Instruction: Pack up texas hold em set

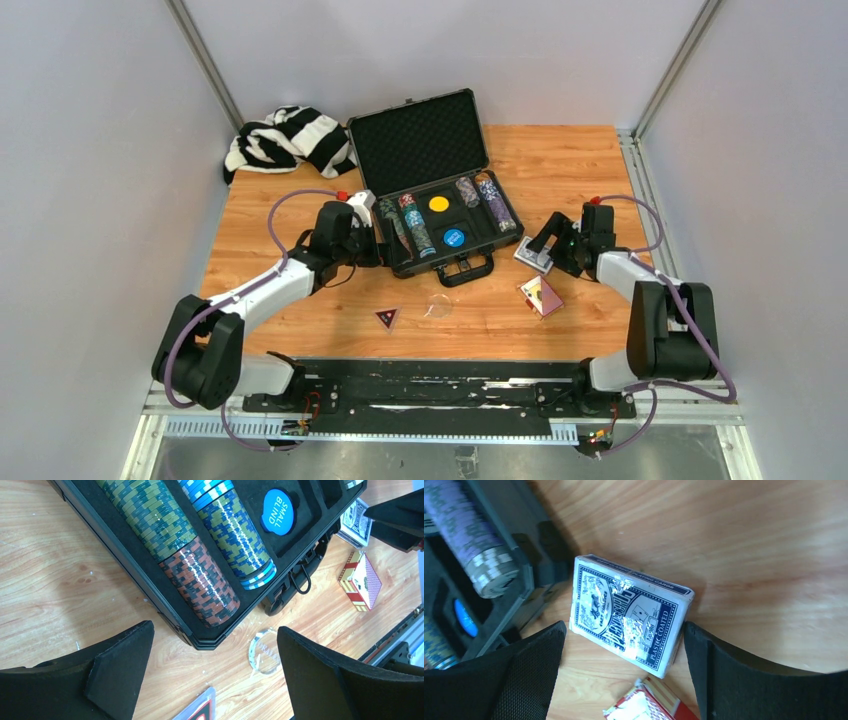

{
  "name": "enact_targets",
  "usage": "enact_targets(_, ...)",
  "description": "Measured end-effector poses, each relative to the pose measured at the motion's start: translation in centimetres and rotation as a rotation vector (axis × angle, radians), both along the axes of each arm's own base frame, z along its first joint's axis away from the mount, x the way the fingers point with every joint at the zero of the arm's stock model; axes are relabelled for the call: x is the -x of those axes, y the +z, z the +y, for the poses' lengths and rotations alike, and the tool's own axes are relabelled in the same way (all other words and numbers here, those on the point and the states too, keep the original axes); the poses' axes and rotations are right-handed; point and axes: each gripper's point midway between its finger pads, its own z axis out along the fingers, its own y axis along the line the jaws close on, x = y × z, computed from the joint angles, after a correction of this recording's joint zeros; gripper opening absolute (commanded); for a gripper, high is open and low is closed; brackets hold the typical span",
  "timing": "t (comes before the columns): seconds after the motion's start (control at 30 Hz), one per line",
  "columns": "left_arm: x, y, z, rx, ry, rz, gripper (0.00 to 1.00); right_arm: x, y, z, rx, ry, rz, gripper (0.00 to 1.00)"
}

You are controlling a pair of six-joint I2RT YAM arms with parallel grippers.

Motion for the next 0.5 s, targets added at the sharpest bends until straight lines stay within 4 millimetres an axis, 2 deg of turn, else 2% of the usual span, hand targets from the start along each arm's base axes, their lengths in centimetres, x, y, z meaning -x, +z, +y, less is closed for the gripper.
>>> enact_targets(0.17,0.0,-0.1,0.0,-0.001,0.001,0.001,0.98,-0.5,0.4,1.5,-0.066,0.058,-0.020,0.87)
enact_targets(0.3,0.1,-0.1,0.0,-0.002,0.001,0.003,0.98,0.2,0.7,1.5,-0.035,0.092,0.018,0.87)
enact_targets(0.47,0.1,-0.1,0.0,-0.001,0.000,0.003,0.98,-1.0,2.4,0.9,0.075,0.126,0.010,0.87)
enact_targets(0.5,0.1,-0.1,0.0,-0.001,0.001,0.003,0.98,-1.3,2.7,0.8,0.111,0.128,0.004,0.77)
